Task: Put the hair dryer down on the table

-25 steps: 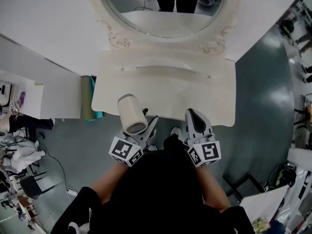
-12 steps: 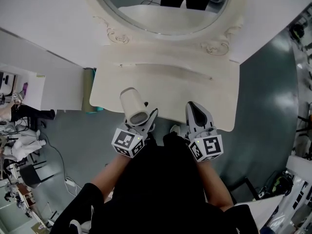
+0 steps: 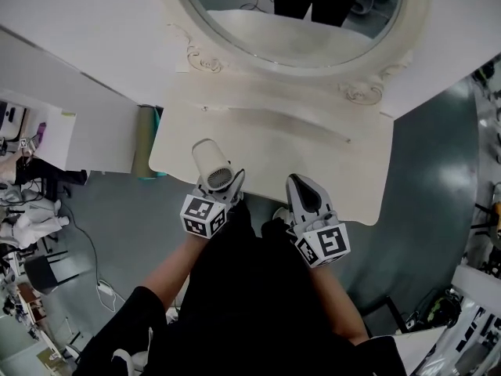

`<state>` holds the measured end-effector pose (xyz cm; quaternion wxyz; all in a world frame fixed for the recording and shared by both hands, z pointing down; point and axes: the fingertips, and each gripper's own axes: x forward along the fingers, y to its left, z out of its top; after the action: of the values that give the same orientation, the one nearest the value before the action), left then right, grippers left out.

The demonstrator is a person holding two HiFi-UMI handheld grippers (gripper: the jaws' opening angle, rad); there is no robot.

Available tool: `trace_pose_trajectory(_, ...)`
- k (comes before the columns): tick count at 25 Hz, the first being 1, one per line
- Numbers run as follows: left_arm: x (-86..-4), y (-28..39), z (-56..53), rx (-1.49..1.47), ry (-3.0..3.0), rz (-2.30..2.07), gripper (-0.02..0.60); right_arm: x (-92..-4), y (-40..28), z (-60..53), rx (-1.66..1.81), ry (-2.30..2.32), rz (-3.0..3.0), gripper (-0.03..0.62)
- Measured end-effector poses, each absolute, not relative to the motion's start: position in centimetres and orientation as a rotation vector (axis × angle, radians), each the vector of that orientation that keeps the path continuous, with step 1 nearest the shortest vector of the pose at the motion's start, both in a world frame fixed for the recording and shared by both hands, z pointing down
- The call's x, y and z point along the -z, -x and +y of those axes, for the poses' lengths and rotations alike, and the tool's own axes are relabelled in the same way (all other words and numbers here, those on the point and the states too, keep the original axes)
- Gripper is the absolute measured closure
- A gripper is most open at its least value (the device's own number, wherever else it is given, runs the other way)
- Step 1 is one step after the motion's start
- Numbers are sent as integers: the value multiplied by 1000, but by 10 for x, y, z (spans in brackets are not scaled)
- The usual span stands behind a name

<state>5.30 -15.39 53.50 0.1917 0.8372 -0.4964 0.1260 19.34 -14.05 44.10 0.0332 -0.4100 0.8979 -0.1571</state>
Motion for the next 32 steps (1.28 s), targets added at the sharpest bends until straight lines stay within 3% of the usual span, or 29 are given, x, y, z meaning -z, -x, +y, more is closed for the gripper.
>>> trace_pose_trajectory(15, -625, 54, -208, -637, -2248, -1291, 390, -425, -98, -196, 501, 1301, 2743, 574)
trace_pose_trajectory(32, -718, 99, -236, -1153, -2280, -981, 388, -447, -33, -226, 515, 1488, 2708, 574)
